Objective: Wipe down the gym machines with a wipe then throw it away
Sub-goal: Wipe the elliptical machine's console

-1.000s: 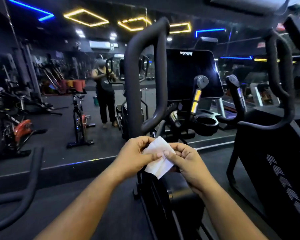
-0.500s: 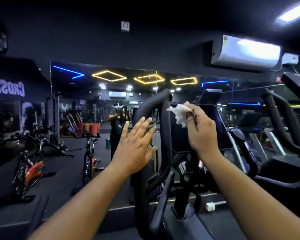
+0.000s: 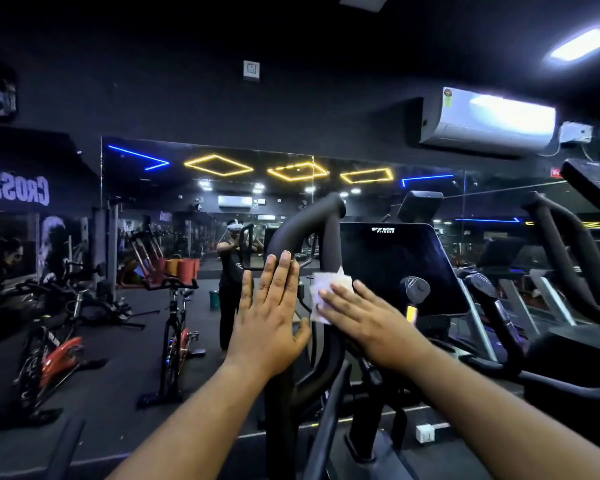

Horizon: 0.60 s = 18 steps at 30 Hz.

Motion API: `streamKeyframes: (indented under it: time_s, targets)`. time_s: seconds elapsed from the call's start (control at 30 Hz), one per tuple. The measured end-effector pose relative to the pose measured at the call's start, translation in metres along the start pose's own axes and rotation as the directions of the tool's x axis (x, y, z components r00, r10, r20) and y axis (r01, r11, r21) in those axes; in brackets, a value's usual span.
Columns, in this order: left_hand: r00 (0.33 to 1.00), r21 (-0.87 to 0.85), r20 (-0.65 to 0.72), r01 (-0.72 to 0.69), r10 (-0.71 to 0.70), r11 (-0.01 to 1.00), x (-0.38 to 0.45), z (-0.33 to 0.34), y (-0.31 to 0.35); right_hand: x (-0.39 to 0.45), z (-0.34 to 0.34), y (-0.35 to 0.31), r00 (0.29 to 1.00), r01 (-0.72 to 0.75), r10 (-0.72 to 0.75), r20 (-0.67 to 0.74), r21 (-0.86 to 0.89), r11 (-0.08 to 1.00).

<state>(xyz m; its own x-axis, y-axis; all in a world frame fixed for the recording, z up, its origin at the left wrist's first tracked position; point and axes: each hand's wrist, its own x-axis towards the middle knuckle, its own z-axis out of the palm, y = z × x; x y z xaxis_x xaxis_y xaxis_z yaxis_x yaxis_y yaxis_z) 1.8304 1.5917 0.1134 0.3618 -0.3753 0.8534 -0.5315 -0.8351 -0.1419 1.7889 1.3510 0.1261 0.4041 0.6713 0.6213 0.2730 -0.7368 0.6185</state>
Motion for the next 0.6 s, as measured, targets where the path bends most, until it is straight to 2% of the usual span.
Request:
streamKeyframes:
  time_s: [0.1,0.2,0.3,0.37,0.43,0.5,0.6]
  targets:
    - [1.000,0.008,-0.013,-0.006,0.006,1.000,-0.002,0.002,0.001,0.033,-0.009,0.018,0.972,-0.235,0.236,0.000,0.047,0.971]
    - [1.000,0.013,-0.022,-0.010,0.011,1.000,-0.004,0.002,-0.003,0.047,-0.005,0.017,0.958,-0.286,0.284,0.038,0.054,0.957]
    - [1.000,0.009,-0.006,-0.014,0.014,1.000,-0.004,0.001,-0.004,0.024,0.000,0.004,0.990,-0.139,0.138,-0.015,-0.003,0.990]
    - [1.000,0.002,0.002,-0.011,0.011,1.000,-0.004,0.000,-0.002,0.000,0.004,0.000,0.999,0.043,-0.043,0.003,-0.047,0.998]
    - [1.000,-0.001,-0.001,-0.003,0.003,1.000,-0.002,0.000,0.000,-0.004,0.003,0.006,0.992,0.123,-0.121,0.031,-0.100,0.987]
    - [1.000,-0.003,-0.023,-0.006,0.006,1.000,-0.001,0.001,0.001,0.014,0.000,0.021,1.000,-0.003,0.006,0.024,-0.125,0.992]
    - [0.999,-0.002,-0.049,-0.021,0.021,1.000,-0.004,0.002,-0.002,0.050,-0.006,0.033,0.963,-0.266,0.265,0.053,-0.004,0.964]
